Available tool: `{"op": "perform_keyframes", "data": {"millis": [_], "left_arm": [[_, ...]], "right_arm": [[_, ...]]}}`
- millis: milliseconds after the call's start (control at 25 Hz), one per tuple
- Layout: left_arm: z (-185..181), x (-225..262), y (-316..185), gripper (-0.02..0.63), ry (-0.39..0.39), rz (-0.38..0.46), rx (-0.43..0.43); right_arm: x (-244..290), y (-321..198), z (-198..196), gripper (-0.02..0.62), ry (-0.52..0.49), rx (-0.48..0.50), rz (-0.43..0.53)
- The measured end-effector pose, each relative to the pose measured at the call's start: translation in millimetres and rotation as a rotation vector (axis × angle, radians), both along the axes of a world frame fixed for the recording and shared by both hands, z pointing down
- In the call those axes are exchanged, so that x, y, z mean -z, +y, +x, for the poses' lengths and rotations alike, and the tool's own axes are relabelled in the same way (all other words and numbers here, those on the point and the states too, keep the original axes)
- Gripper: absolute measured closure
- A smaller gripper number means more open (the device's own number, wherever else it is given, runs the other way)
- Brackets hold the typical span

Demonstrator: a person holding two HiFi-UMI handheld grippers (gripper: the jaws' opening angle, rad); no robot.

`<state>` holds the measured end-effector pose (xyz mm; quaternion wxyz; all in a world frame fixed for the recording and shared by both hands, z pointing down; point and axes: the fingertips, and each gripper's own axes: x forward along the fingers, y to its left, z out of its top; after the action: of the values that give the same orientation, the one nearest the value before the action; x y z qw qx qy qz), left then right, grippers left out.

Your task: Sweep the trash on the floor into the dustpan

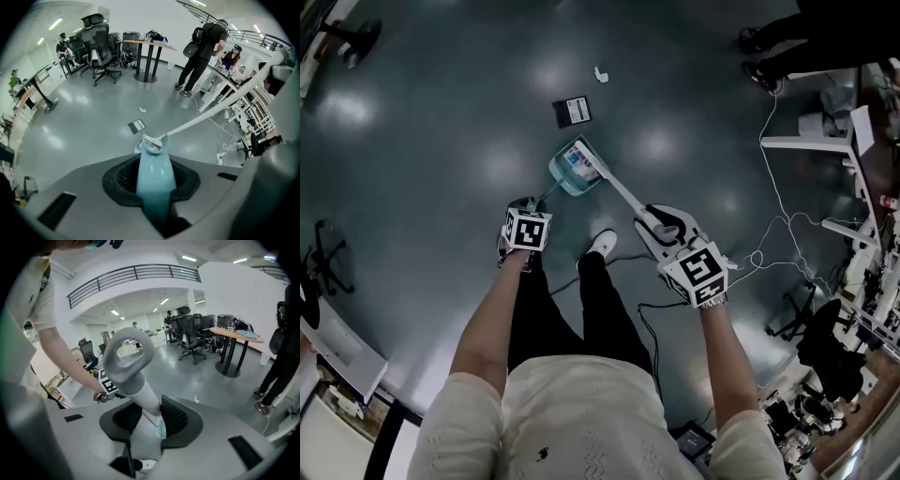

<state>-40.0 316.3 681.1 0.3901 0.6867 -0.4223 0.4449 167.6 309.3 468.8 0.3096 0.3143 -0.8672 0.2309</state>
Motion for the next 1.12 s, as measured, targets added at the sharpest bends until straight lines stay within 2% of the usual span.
{"op": "perform_keyframes", "data": {"millis": [240,560,920,1120], "left_arm": [[-15,-2,13,0.515,0.03,-0.01,0.044],[-68,3,31,0.515,0.008,-0.022,0.042],[-177,14,21,0.515,-0.012,-0.043,0.079],[-242,29,-2,0.515,-0.06,-0.021,0.092]], "right_arm": [[16,-27,26,0.469,-0.002,-0.202,-0.012],[62,-65,28,0.479,-0.011,-0.337,-0.013],[97,-98,-1,0.479,0.095,-0.399,0.031],[119,-117,6,0.479,0.155,-0.48,0.067]]}}
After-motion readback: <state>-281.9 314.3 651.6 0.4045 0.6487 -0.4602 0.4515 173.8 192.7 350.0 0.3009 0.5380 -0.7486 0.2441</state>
